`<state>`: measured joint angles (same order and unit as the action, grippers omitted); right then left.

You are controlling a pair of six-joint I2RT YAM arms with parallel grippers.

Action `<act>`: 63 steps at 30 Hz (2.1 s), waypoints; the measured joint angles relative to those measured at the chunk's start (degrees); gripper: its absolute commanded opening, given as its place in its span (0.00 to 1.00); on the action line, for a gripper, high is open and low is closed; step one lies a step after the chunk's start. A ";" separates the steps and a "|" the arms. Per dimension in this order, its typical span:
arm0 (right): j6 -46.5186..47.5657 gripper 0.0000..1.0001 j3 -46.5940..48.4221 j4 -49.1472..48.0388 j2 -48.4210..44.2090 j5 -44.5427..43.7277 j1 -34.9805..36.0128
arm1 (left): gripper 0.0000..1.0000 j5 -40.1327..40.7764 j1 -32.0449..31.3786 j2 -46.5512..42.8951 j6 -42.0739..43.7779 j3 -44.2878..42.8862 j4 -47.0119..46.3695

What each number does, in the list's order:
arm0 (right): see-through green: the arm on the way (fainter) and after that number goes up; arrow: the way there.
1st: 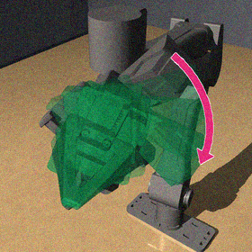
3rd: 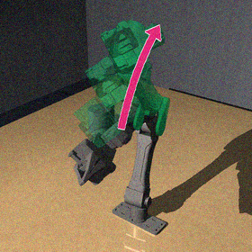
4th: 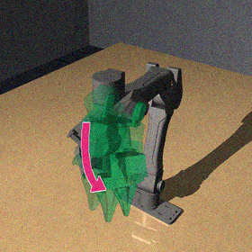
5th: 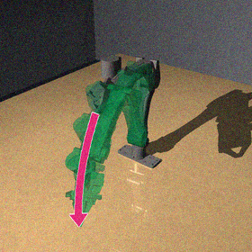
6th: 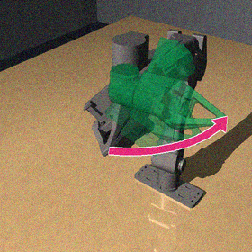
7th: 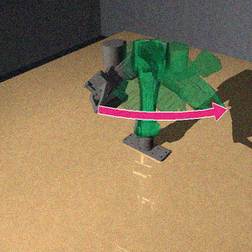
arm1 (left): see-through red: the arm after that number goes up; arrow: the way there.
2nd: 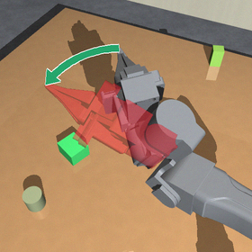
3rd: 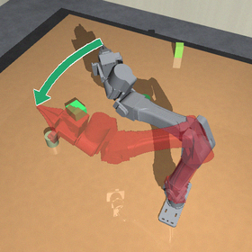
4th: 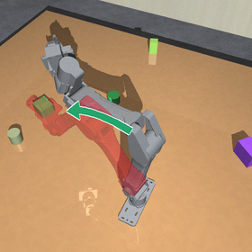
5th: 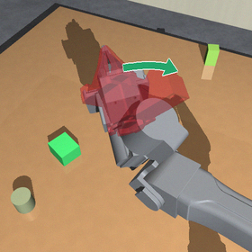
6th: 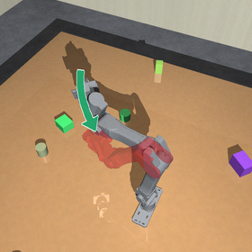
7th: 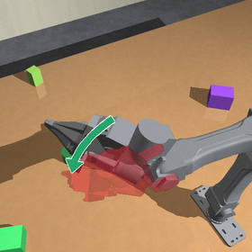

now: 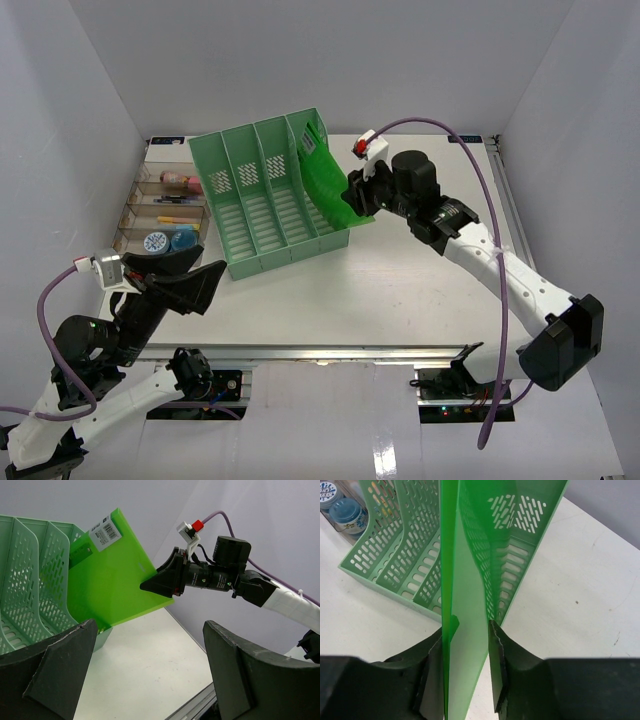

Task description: Organize the desk

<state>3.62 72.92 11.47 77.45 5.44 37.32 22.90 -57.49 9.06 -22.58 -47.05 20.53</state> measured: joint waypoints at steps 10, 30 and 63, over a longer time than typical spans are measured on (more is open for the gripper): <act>0.83 0.08 -1.81 -1.01 -2.53 -0.88 -0.01 | 0.98 -0.46 0.00 0.18 -0.22 0.09 -0.32; 0.68 0.08 22.34 13.19 11.89 -1.66 -0.07 | 0.98 -1.06 0.00 1.01 0.31 0.07 -1.30; 0.86 0.97 31.23 16.73 19.14 0.41 -0.08 | 0.98 -1.41 0.00 0.83 0.45 0.09 -0.94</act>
<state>4.49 104.16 28.20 96.60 5.86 37.24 21.49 -57.49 9.89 -22.13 -46.96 19.59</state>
